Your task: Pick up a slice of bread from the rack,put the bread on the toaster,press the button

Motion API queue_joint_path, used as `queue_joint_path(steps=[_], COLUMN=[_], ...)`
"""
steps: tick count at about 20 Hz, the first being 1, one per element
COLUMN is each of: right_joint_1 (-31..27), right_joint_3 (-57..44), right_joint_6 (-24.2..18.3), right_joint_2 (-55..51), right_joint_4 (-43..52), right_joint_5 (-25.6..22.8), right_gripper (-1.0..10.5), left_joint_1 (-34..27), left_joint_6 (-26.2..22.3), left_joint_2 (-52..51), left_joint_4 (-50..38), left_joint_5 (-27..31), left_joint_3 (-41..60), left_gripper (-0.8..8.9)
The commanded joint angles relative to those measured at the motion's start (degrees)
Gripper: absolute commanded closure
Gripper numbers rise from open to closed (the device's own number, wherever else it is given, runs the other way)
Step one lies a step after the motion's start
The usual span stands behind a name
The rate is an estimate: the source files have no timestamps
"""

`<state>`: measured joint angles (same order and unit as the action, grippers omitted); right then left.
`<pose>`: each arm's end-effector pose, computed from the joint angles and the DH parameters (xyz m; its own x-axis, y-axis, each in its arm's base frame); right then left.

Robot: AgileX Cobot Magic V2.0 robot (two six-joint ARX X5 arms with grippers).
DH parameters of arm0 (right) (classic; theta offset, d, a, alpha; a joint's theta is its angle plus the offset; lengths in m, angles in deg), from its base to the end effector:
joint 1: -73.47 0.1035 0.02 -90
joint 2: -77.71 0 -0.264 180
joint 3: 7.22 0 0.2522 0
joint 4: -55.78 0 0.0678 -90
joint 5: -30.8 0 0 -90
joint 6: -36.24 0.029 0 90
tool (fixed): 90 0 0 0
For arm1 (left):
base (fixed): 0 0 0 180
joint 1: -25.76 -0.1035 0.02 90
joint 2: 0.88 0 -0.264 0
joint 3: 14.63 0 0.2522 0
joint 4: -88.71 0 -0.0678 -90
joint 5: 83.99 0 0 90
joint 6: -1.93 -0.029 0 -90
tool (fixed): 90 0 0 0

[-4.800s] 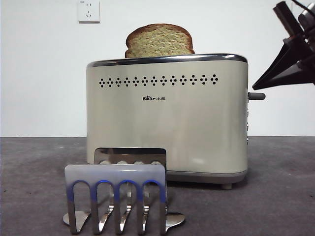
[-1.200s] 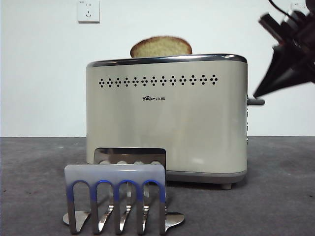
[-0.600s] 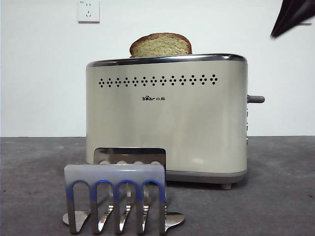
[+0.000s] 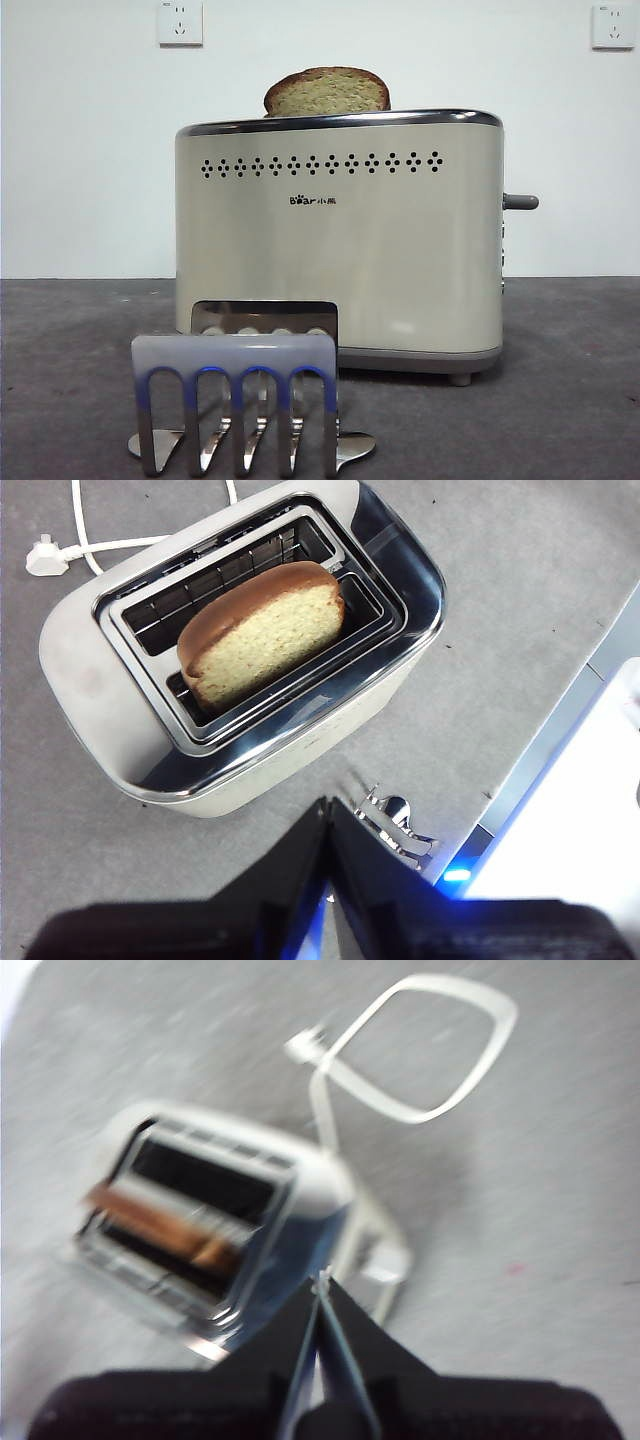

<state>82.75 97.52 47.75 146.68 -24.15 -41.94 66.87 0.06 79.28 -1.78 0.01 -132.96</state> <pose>0.1944 0.0405 0.4308 0.6283 0.4033 -0.6653 -0.2196 0.9123 0.3457 0.1740 -0.1558 0.4440 0.3994 -0.4872 -0.7766 0.7219 0.6893 -0.0612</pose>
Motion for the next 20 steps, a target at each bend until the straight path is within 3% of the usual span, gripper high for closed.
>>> queue_joint_path(steps=[1,3,7,10,15,20], right_joint_1=[0.07,0.04,0.07,0.04,0.04,0.04], right_joint_3=[0.50,0.50,0.50,0.50,0.50,0.50], right_joint_6=[-0.48,-0.48,-0.48,-0.48,-0.48,-0.48], right_joint_2=[0.17,0.17,0.20,0.20,0.24,0.24], right_joint_4=[0.13,0.09,0.09,0.07,0.09,0.09], right_joint_5=[-2.69,-5.90,-13.64,-15.52,-19.04,-19.23], right_gripper=[9.5,9.5,9.5,9.5,9.5,9.5], left_joint_1=[-1.53,-2.16,-6.36,-13.51,-31.21,-44.44], left_joint_6=[-2.29,-12.31,-13.88,-13.66,-9.79,-4.94], left_joint_2=[0.20,0.02,-2.56,-11.39,-34.80,-55.76], left_joint_4=[-0.28,-0.39,-3.48,-17.20,-50.47,-64.98], left_joint_5=[0.22,1.53,1.49,-0.94,-8.81,-8.81], left_joint_3=[0.02,0.09,4.50,21.07,60.15,83.71], left_gripper=[8.17,8.17,8.17,8.17,8.17,8.17])
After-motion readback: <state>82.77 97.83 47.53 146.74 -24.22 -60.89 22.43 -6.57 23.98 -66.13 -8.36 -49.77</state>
